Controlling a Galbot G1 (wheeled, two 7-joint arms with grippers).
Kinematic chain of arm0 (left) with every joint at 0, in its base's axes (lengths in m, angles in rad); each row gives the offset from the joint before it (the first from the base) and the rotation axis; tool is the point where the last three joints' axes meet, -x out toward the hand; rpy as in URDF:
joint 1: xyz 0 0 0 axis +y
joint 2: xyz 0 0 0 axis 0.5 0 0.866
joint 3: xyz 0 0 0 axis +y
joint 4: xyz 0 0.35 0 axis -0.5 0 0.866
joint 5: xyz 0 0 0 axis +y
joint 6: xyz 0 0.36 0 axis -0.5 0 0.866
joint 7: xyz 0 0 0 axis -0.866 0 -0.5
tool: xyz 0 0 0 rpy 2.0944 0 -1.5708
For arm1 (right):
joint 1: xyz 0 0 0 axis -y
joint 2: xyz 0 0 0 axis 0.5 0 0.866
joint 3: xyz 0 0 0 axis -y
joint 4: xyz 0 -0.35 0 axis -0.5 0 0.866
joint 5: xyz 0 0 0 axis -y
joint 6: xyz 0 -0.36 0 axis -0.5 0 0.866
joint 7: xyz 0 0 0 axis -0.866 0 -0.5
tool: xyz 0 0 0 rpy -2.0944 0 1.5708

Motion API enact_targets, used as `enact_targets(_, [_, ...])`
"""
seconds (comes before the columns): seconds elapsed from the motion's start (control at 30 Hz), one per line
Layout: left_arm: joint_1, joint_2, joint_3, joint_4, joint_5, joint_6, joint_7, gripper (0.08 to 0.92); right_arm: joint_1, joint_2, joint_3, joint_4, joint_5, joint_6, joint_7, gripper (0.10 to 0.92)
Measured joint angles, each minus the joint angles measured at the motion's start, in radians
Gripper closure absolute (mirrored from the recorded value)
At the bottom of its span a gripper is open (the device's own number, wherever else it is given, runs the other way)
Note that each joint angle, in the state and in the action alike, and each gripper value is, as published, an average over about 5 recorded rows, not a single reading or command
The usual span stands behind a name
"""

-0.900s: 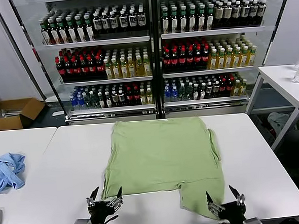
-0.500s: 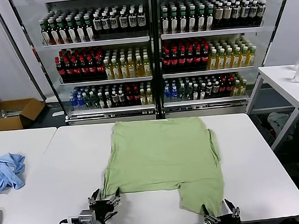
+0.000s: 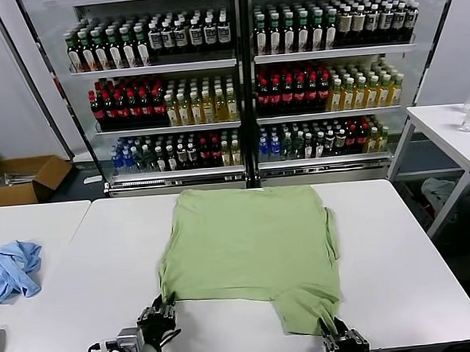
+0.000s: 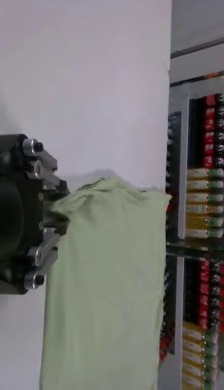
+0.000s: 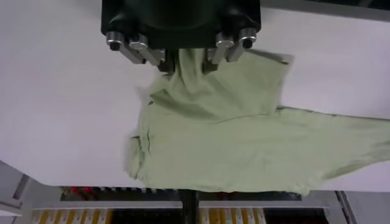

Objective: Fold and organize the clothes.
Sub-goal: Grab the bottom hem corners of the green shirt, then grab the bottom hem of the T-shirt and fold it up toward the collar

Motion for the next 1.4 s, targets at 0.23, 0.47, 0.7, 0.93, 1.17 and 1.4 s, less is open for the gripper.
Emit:
enact_targets(0.23, [0.022,0.034,-0.025,-0.075,-0.039,-0.030,0.019,0.915,0.041,-0.046,0.066,0.046,0.063,0.012,0.012,0.919])
enact_targets(0.47, [0.001,0.094,-0.055,-0.117,-0.094,-0.046,0.033,0.916,0.176,-0.111,0.077,0.007,0.134,0.013,0.026,0.919])
enact_targets(0.7, [-0.086,0.146,-0.028,-0.079,-0.122,-0.056,0.031,0.916,0.391,-0.154,0.001,-0.109,0.167,0.012,0.031,0.919])
enact_targets(0.93, [-0.224,0.160,0.038,0.023,-0.121,-0.068,0.012,0.916,0.620,-0.163,-0.113,-0.256,0.167,0.000,0.022,0.919])
enact_targets(1.17, [-0.336,0.159,0.105,0.131,-0.101,-0.081,0.005,0.865,0.766,-0.159,-0.200,-0.348,0.120,-0.028,-0.007,0.810])
enact_targets(1.4, [-0.362,0.152,0.123,0.154,-0.065,-0.094,0.001,0.670,0.769,-0.157,-0.209,-0.356,0.055,-0.026,-0.029,0.603])
